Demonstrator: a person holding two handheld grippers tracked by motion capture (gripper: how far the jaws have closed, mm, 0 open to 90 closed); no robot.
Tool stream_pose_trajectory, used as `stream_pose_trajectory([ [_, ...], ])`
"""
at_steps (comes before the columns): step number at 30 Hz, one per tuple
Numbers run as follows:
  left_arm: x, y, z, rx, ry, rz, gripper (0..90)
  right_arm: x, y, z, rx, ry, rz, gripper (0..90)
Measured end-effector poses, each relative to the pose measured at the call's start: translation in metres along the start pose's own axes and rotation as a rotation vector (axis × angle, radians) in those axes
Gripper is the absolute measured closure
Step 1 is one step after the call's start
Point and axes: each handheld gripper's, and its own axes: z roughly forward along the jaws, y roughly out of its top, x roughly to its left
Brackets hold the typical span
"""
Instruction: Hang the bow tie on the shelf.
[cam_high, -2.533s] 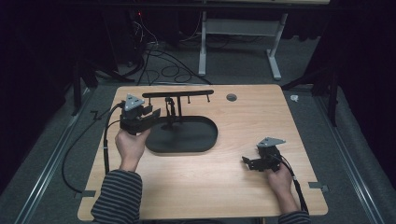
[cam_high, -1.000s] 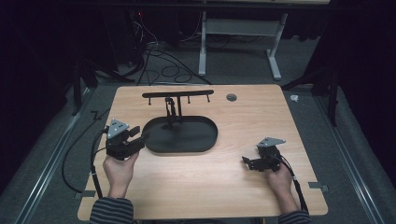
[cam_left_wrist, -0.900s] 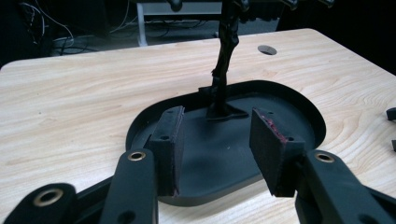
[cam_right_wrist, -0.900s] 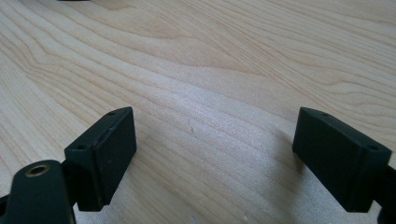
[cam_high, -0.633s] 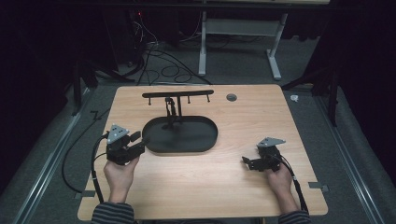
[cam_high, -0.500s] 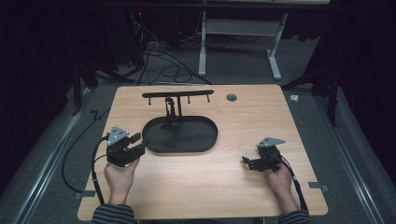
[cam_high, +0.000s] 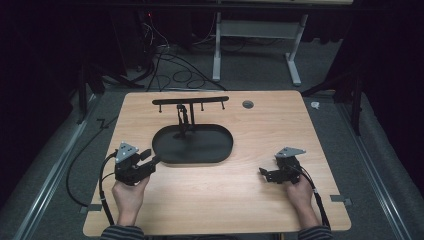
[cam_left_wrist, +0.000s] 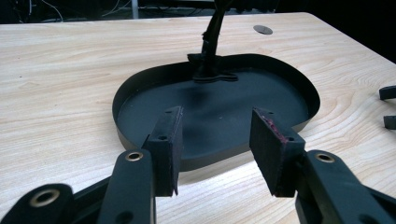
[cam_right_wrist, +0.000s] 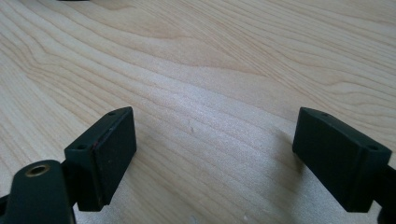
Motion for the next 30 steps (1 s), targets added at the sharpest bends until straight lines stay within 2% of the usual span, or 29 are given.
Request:
stream_pose_trajectory([
  [17,-0.002,-0.011,0.003,0.017,-0.015,-0.013,54.2,0.0,0.0,0.0,-0.002,0.0,0.0,14.3],
  [30,-0.005,-0.017,0.007,0.059,-0.013,0.01,54.4,0.0,0.0,0.0,-0.003,-0.001,0.0,14.3],
])
